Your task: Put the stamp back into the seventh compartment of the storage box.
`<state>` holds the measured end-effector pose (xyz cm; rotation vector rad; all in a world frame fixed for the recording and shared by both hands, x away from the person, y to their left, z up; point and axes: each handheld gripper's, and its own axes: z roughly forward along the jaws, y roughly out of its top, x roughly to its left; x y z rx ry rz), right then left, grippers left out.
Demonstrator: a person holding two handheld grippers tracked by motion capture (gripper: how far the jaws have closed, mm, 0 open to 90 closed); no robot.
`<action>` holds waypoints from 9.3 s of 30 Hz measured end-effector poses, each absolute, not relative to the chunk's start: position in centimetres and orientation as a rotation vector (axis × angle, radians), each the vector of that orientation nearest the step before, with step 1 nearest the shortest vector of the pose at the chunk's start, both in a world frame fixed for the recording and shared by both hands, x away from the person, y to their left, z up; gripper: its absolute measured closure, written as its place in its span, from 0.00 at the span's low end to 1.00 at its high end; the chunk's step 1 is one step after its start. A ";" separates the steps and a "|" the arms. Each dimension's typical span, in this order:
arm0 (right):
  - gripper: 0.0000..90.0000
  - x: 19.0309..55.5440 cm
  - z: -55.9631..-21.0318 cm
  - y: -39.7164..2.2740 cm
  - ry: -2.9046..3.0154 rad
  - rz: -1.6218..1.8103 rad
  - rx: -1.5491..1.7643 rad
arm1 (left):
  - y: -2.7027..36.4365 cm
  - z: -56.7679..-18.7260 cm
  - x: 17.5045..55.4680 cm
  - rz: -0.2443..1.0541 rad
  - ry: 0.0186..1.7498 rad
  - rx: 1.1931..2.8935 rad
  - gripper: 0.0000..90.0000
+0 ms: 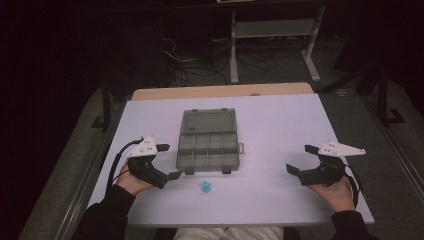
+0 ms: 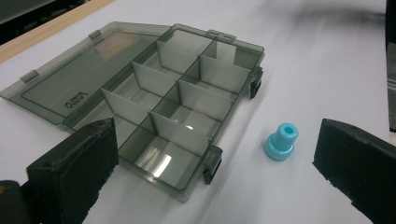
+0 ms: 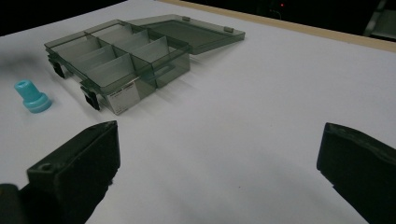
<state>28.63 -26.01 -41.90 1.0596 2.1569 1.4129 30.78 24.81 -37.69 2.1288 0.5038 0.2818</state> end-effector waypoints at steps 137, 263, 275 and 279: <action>0.00 28.8 -41.9 -25.5 2.199 1.396 1.040 | 16.8 -42.3 30.7 0.030 0.230 2.426 0.81; 0.00 28.6 -41.9 -25.8 2.188 1.407 1.044 | 14.2 -37.8 39.2 0.053 0.317 2.396 0.81; 0.00 28.6 -41.9 -25.8 2.191 1.406 1.043 | 13.7 -38.7 39.5 0.045 0.318 2.417 0.81; 0.00 28.6 -41.9 -25.8 2.190 1.406 1.042 | 13.6 -39.0 39.6 0.045 0.320 2.432 0.81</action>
